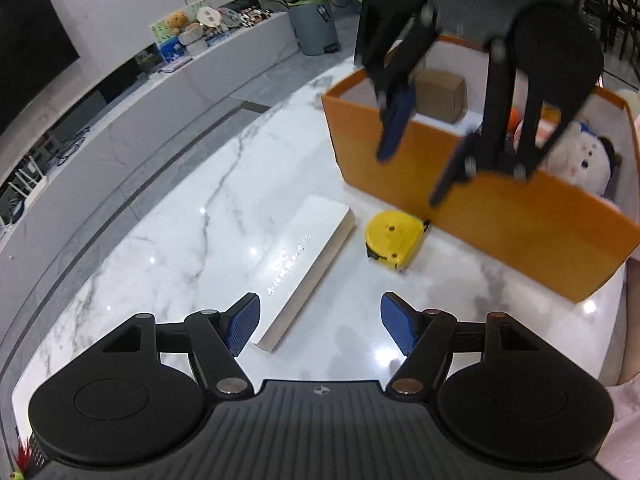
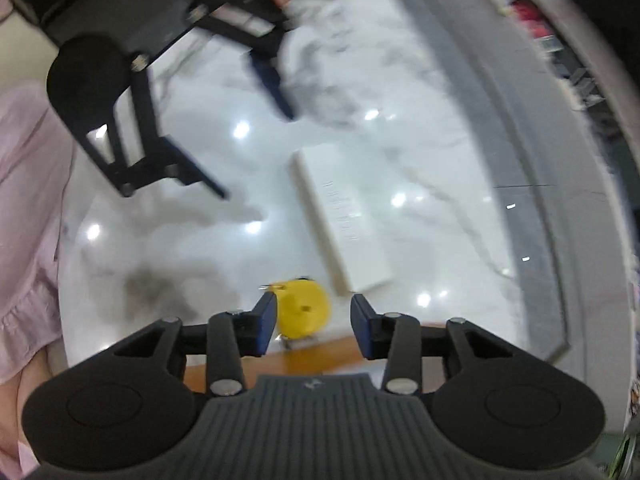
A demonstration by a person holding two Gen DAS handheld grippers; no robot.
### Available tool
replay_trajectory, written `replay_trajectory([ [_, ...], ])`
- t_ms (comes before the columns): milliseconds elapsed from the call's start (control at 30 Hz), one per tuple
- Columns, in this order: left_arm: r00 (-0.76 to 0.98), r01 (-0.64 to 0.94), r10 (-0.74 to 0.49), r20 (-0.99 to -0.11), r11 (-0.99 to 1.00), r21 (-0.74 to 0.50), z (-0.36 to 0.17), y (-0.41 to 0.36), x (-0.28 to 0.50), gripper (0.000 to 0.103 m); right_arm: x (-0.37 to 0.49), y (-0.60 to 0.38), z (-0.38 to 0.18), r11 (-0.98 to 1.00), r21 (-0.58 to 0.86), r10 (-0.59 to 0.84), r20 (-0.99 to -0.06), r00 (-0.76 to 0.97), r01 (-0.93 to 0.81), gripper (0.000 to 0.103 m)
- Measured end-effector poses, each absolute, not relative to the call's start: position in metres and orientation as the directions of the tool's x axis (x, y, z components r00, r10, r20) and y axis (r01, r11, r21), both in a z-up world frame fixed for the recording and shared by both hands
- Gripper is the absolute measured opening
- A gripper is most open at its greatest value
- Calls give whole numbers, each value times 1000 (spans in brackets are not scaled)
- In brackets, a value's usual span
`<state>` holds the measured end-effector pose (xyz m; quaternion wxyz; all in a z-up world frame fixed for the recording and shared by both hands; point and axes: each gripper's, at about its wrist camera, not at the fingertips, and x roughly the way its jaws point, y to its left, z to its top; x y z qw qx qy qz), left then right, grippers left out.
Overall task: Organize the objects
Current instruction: 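Open the left gripper and withdraw both grippers toward the tape measure, then grasp the yellow tape measure with the right gripper while the left gripper grasps the white glasses case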
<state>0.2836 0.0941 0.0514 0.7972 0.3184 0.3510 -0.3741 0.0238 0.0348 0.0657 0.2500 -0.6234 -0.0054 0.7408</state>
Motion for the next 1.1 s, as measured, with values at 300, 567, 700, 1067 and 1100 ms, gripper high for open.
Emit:
replay_trajectory([
  [300,459,837,-394,-796,492,239,20,98,317,85,-1,78,-16,-927,-254,244,-967,71,-276,56],
  [567,437,862,-423,-794,450,234,3,95,342,88,3,90,-35,-939,-182,151,-980,128,-291,58],
  [700,395,879,-415,-820,429,206,-3,91,360,88,7,94,-35,-947,-163,135,-984,116,-276,57],
  [1067,288,941,-380,-879,283,186,-20,72,378,88,12,97,-40,-960,-128,108,-990,94,-250,56],
  [1100,282,942,-379,-881,282,180,-20,71,380,88,14,98,-42,-959,-123,102,-990,95,-254,56],
])
